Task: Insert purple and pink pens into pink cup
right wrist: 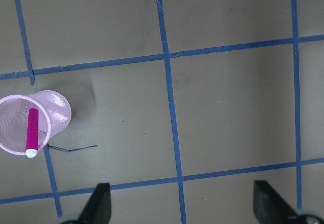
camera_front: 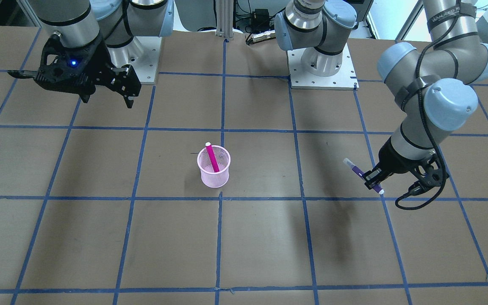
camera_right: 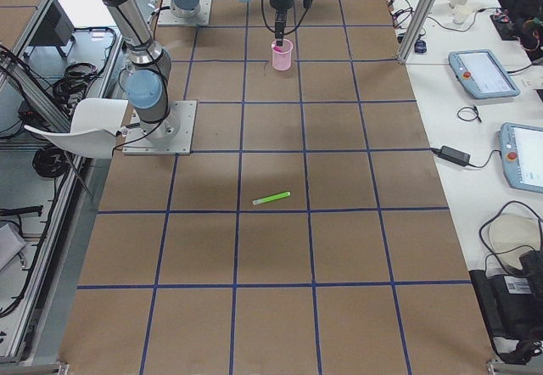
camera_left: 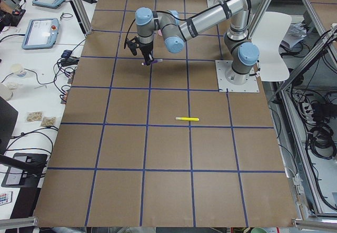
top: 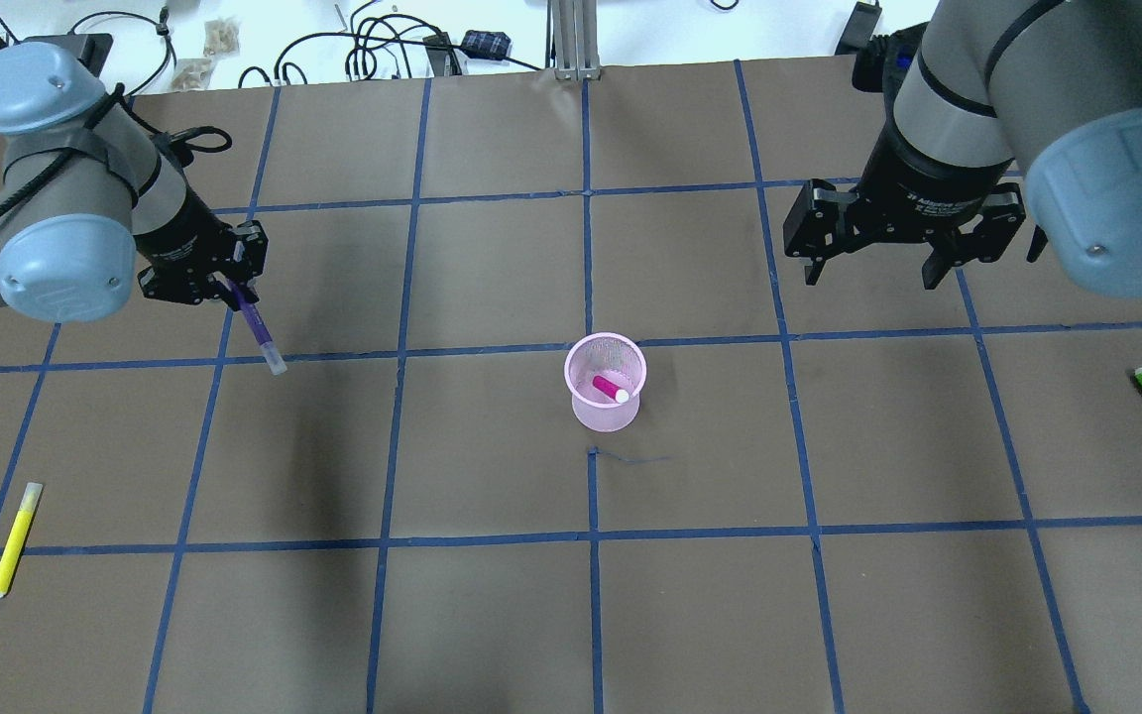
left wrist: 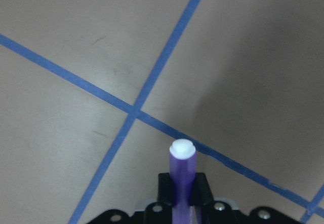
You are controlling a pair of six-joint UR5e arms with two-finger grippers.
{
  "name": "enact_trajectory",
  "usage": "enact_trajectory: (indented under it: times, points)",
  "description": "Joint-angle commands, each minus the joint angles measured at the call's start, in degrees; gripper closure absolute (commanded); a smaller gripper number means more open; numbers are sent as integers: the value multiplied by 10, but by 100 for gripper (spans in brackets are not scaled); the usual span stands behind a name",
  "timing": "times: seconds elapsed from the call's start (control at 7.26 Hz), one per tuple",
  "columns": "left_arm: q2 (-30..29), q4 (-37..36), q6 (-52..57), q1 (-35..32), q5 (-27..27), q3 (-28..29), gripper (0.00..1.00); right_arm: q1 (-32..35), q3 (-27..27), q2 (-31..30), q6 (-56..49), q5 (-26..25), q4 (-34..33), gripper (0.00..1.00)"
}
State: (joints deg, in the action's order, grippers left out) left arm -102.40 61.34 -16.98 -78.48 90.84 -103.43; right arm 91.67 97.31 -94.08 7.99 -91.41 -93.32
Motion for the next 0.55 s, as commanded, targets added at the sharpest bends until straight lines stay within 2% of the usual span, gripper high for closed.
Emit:
enact_trajectory:
  times: [0.0,0.41]
  points:
    - [12,1,-57,-78,2,14,95,0,1,0,1,-1,-6,0]
    - [33,-9,-77,-168,1,16,95,0,1,0,0,-1,-8,0]
